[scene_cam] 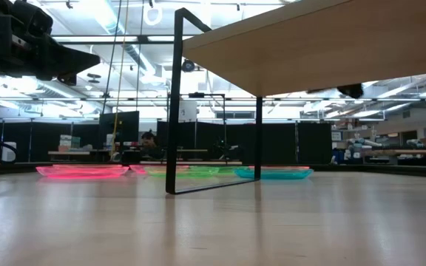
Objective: Place and stack plates onto a shelf
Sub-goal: Put the transparent blue plate on the shelf
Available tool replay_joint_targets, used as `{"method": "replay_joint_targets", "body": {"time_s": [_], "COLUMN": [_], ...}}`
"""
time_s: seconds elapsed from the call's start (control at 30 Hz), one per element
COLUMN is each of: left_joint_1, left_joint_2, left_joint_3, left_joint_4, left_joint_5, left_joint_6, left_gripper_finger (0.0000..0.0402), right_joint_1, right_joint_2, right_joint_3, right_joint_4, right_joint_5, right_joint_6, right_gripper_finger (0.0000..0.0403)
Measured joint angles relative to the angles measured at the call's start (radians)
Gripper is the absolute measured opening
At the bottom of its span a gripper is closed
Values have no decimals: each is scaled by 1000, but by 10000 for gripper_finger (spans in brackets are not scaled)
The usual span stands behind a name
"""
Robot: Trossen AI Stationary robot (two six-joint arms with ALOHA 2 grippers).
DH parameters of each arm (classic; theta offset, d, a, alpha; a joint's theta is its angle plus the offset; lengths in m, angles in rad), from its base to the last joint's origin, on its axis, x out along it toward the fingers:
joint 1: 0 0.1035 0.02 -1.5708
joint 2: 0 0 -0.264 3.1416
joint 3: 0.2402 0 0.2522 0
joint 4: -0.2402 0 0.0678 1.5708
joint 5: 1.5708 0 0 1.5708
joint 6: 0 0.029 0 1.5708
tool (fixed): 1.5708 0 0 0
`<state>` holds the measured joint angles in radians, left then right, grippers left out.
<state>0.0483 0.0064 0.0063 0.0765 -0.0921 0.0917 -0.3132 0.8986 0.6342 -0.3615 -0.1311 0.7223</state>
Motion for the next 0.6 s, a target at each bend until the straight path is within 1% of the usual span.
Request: {"method": "replay_joint_targets", "body": {"time_s": [0.07,0.17,0.3,0.5,0.6], "left_joint_1": [0,0,0,0,0], "left_joint_2": [0,0,0,0,0], "left_joint_3": [0,0,0,0,0], "left_joint_4": [0,0,0,0,0], "left_joint_5": [0,0,0,0,0], "left_joint_6": [0,0,0,0,0], "left_gripper_finger": [9,9,9,9,9], "right_joint_1": [-20,-44,-69,-75,-75], "right_joint_2": [0,0,-1,0,0], "right_joint_3": [0,0,-15,-79,-105], "right_joint_4": [-60,-117,-131,-135,-128], "right_joint_5": [18,77,139,142,174], "right_joint_6": [2,8,23,162,215], "right_gripper_finger": [168,168,168,168,168]}}
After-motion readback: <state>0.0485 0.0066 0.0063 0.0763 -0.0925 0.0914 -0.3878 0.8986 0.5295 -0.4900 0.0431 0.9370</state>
